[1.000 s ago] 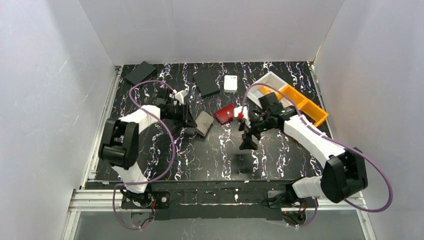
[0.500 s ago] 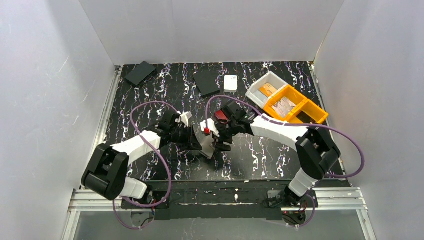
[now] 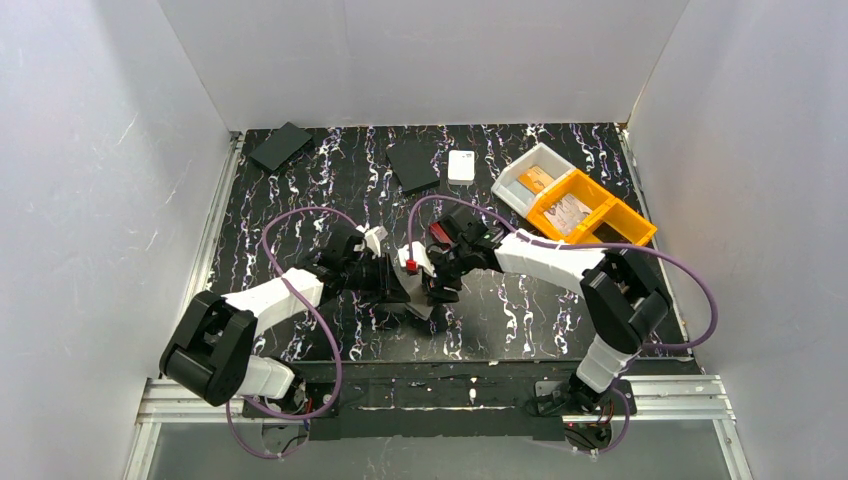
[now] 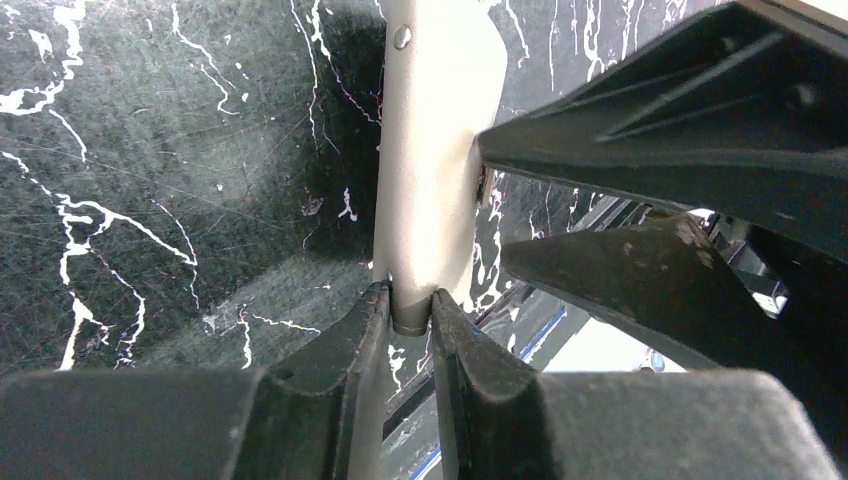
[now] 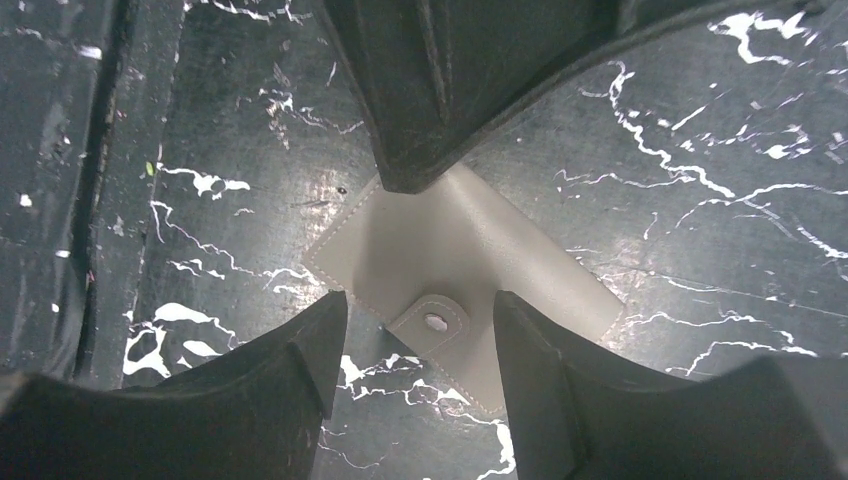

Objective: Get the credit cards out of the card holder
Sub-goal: Open the card holder at the center of the board.

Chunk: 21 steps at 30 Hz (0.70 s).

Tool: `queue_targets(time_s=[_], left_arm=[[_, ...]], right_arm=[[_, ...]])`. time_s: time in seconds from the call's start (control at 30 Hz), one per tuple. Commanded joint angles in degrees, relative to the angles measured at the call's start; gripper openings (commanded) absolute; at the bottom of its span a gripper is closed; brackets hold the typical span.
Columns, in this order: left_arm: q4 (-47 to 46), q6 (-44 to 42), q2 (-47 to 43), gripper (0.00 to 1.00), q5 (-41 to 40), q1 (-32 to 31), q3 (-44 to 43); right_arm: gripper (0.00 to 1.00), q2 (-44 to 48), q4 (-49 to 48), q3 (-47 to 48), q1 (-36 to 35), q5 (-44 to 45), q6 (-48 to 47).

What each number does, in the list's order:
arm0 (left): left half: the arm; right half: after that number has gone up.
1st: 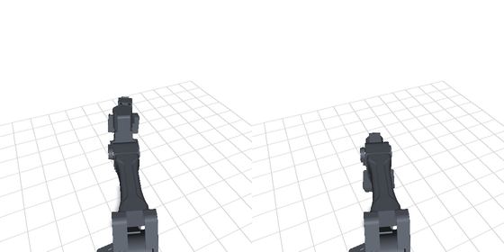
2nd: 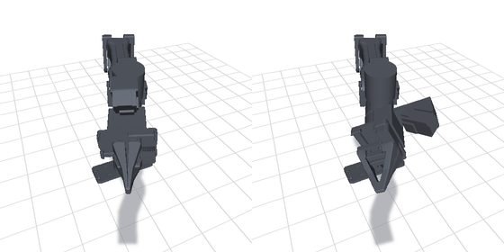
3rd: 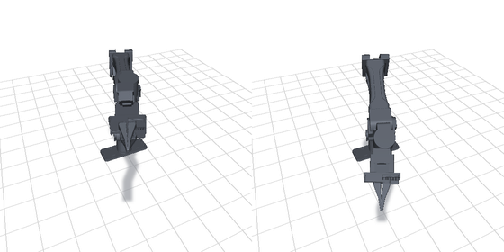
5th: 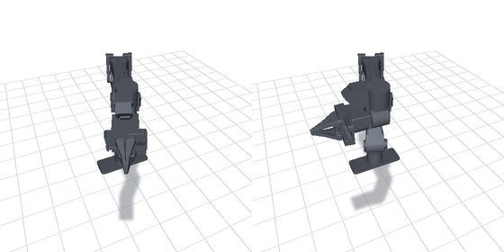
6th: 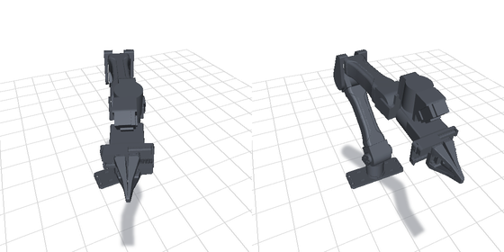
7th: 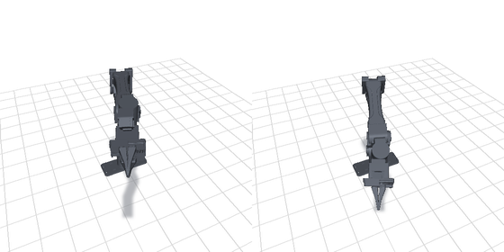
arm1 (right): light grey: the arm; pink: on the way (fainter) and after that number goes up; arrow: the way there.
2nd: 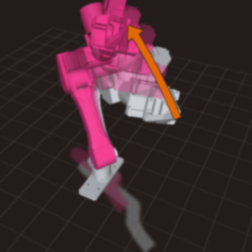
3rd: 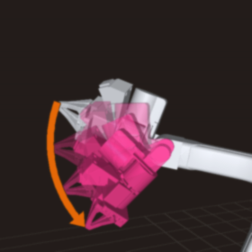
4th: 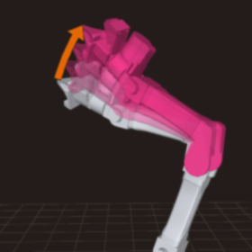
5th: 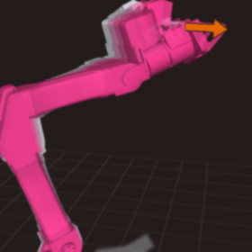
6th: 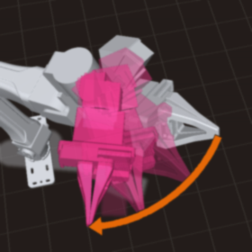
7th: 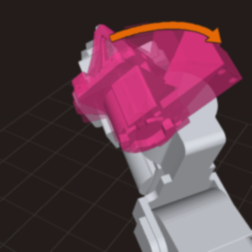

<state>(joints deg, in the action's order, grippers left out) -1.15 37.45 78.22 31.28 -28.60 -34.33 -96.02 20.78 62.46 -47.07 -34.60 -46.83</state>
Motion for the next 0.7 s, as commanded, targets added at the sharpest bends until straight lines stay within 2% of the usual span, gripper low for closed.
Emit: queue_targets(time_s=[0.0, 0.13, 0.53, 0.67], left_arm=[[-1.4, 0.3, -0.7, 0.0, 0.3, -0.5, 0.5], [-1.5, 0.3, -0.1, 0.0, 0.1, -0.6, 0.8], [-1.4, 1.9, -0.2, 0.0, -4.7, -0.6, 1.7], [-1.6, 2.5, -0.3, 0.0, -6.6, -0.6, 2.0]], right_arm=[[0.64, -1.5, -0.5, 0.8, -0.4, 1.2, -2.6], [0.59, -2.1, 0.8, 0.8, -0.4, 1.7, -4.4], [0.04, 2.0, 6.0, -1.8, -0.4, -3.2, -10.3], [0.01, 3.0, 7.3, -2.2, -0.4, -4.7, -10.6]])
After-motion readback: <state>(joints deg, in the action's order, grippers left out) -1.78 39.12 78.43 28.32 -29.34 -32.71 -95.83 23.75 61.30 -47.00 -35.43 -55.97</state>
